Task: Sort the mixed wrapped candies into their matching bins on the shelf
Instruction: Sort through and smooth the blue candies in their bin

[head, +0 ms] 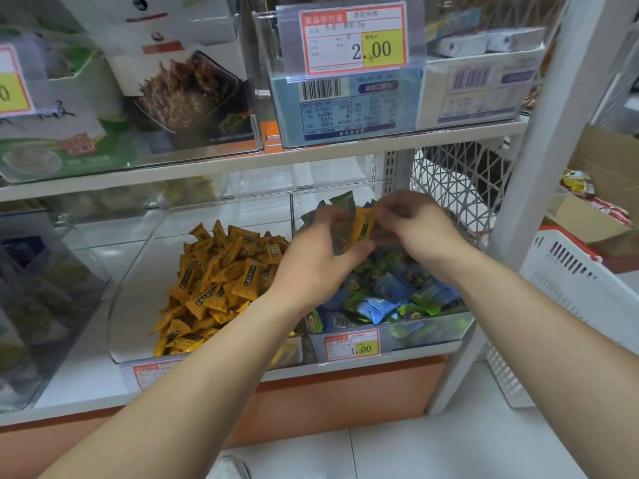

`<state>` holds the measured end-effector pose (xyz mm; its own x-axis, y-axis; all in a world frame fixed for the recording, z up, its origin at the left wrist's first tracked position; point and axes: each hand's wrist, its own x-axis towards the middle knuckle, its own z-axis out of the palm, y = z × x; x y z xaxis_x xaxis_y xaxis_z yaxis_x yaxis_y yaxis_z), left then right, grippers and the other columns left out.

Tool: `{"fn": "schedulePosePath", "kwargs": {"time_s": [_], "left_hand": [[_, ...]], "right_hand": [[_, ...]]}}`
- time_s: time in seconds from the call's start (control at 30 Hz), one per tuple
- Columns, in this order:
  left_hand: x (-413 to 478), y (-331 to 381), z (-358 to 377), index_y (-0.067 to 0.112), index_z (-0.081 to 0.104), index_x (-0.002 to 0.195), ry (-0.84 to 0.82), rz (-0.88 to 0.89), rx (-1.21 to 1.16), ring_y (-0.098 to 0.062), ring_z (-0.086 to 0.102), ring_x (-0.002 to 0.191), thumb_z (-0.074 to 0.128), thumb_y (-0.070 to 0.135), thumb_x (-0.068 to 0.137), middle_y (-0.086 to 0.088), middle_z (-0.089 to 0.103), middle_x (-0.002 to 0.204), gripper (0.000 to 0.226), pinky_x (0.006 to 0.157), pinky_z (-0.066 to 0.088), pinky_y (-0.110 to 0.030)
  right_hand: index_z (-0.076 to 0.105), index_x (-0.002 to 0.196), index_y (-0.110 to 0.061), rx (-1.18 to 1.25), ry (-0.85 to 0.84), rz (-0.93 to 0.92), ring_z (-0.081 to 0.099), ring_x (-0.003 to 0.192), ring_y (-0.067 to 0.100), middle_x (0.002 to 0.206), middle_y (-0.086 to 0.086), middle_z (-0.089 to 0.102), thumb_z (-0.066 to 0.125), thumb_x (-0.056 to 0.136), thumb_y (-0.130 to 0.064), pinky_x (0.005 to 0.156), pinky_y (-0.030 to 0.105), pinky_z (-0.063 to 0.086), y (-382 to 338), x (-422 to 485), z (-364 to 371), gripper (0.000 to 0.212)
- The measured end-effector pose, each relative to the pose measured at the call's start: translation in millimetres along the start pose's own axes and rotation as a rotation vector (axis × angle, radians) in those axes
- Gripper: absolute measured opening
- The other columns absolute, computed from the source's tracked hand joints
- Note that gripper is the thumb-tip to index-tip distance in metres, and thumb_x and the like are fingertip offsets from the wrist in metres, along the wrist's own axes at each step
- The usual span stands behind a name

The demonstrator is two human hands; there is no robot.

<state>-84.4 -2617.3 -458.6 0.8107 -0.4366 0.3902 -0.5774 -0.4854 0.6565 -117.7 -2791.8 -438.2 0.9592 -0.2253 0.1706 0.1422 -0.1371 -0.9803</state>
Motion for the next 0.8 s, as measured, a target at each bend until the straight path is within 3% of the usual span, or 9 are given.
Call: {"fn": "schedulePosePath", "kwargs": {"time_s": [0.1,0.2,0.27,0.4,0.53,0.63,0.67,0.77,0.8], "left_hand": [[0,-2,2,0.03,0.054,0.114,0.012,0.021,0.067,-0.012,0.066,0.085,0.065,0.042,0.088,0.012,0.069,0.094,0.03,0.074,0.057,-0.038],[-3,-12,-2,0.032,0.054,0.114,0.02,0.046,0.259,-0.016,0.065,0.085,0.062,0.046,0.088,0.014,0.067,0.094,0.031,0.069,0.055,-0.034],[-3,-20,-6,0.031,0.055,0.116,-0.008,0.041,0.3,-0.018,0.065,0.085,0.061,0.048,0.088,0.011,0.069,0.096,0.034,0.068,0.055,-0.033],[-6,-28,-8,0.033,0.056,0.112,-0.043,0.07,0.279,-0.011,0.062,0.079,0.06,0.052,0.086,0.018,0.062,0.086,0.033,0.063,0.047,-0.025],[-7,-31,-8,0.039,0.054,0.106,-0.028,0.085,0.262,-0.003,0.056,0.072,0.061,0.052,0.084,0.024,0.054,0.075,0.026,0.057,0.035,-0.014],[-7,-34,-9,0.039,0.054,0.105,-0.037,0.089,0.23,-0.002,0.058,0.073,0.062,0.052,0.085,0.019,0.06,0.08,0.024,0.058,0.038,-0.017],[-7,-35,-10,0.037,0.056,0.105,-0.044,0.091,0.224,-0.003,0.059,0.074,0.062,0.051,0.085,0.017,0.062,0.082,0.025,0.059,0.041,-0.02],[-7,-35,-10,0.034,0.059,0.107,-0.059,0.096,0.221,-0.006,0.06,0.077,0.064,0.049,0.085,0.015,0.064,0.086,0.027,0.065,0.051,-0.028],[-7,-35,-10,0.033,0.059,0.106,-0.06,0.099,0.222,-0.006,0.06,0.078,0.064,0.049,0.085,0.014,0.065,0.087,0.027,0.066,0.053,-0.029]], "right_hand": [[0.065,0.092,-0.01,-0.009,-0.043,0.034,0.073,0.073,0.023,0.077,0.004,0.073,0.058,0.1,-0.011,0.066,0.035,0.06,6,1,2,0.01],[0.068,0.099,-0.016,-0.57,-0.106,0.053,0.068,0.086,0.025,0.089,0.003,0.072,0.057,0.1,-0.031,0.076,0.036,0.051,23,4,-12,0.019],[0.068,0.095,-0.018,-0.988,-0.254,0.106,0.065,0.085,0.024,0.089,0.006,0.069,0.054,0.096,-0.048,0.071,0.033,0.047,33,2,-14,0.034],[0.062,0.082,-0.022,-1.258,-0.425,0.199,0.059,0.071,0.018,0.08,0.002,0.065,0.051,0.084,-0.064,0.06,0.03,0.046,40,-1,4,0.043],[0.061,0.08,-0.019,-1.359,-0.433,0.253,0.061,0.074,0.021,0.083,0.004,0.065,0.045,0.086,-0.07,0.061,0.03,0.048,43,0,11,0.054],[0.061,0.096,-0.018,-1.351,-0.449,0.271,0.063,0.097,0.027,0.135,0.024,0.051,0.044,0.087,-0.071,0.072,0.035,0.049,41,-1,11,0.057],[0.063,0.101,-0.02,-1.354,-0.453,0.266,0.061,0.098,0.028,0.14,0.021,0.049,0.043,0.087,-0.071,0.074,0.035,0.049,41,-1,9,0.057],[0.068,0.105,-0.021,-1.319,-0.458,0.27,0.061,0.089,0.022,0.107,0.006,0.069,0.042,0.087,-0.074,0.076,0.032,0.052,45,0,5,0.061],[0.067,0.108,-0.021,-1.288,-0.438,0.28,0.061,0.091,0.022,0.109,0.005,0.069,0.043,0.086,-0.075,0.076,0.032,0.051,46,1,5,0.063]]}}
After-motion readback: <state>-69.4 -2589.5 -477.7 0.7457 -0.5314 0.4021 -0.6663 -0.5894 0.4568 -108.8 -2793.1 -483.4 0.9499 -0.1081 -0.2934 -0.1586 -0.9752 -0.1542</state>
